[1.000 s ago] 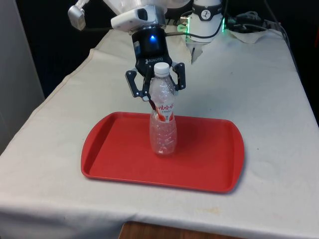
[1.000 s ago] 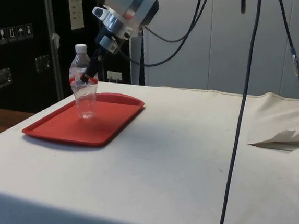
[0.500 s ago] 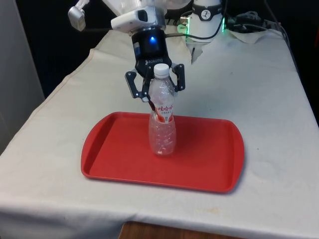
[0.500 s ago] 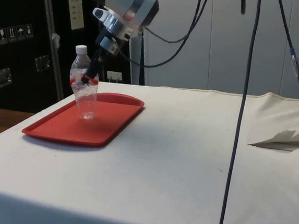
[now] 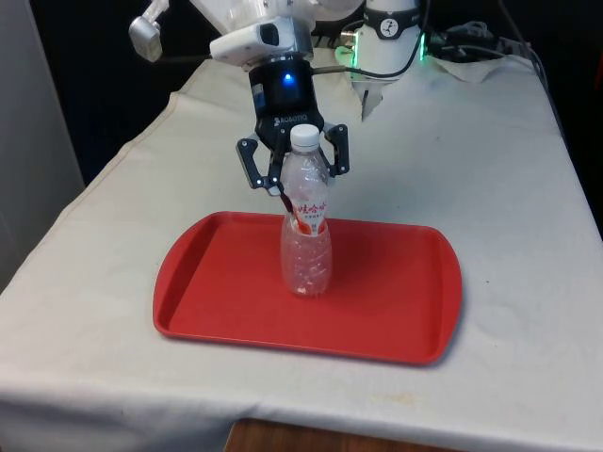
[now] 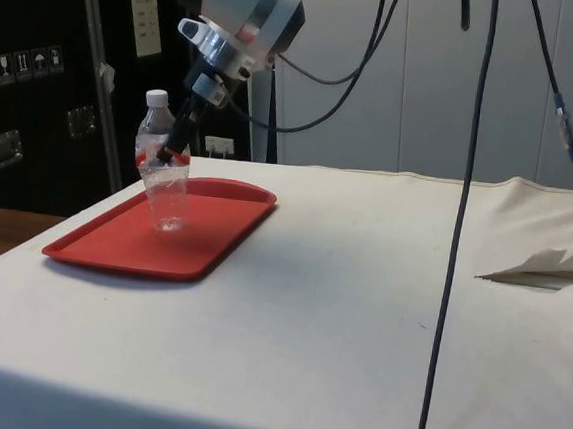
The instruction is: Place the bottle upright on the tray.
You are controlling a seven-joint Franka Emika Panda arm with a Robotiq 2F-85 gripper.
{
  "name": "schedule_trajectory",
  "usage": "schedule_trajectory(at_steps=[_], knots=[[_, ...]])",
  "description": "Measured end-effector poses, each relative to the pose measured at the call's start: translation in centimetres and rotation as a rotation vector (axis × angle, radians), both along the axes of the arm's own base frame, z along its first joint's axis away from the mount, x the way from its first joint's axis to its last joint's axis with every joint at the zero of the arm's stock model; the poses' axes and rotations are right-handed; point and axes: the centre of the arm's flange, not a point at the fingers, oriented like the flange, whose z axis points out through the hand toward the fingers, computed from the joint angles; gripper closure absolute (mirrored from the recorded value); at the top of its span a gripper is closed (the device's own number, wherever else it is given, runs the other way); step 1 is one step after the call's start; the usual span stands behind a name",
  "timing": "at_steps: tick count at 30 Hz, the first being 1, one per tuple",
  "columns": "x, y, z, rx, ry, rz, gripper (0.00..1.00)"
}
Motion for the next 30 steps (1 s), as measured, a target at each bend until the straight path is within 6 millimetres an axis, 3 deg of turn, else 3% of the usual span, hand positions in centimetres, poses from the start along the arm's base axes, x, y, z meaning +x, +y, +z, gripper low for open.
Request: schedule_trajectory(at_steps=[17,19,25,26,28,29,30], knots=[[0.0,0.08,-0.05,0.005,0.003,0.004,0.66],[0.0,0.08,-0.05,0.006,0.003,0.003,0.61],[-0.01,0.03,-0.05,0.006,0.003,0.003,0.3],[-0.01,0.03,-0.05,0.006,0.003,0.003,0.3],[-0.01,0.03,-0.05,0.006,0.003,0.003,0.2],[-0.01,0.03,-0.05,0.006,0.003,0.003,0.07],[-0.01,0.03,-0.05,0.006,0.003,0.003,0.03]])
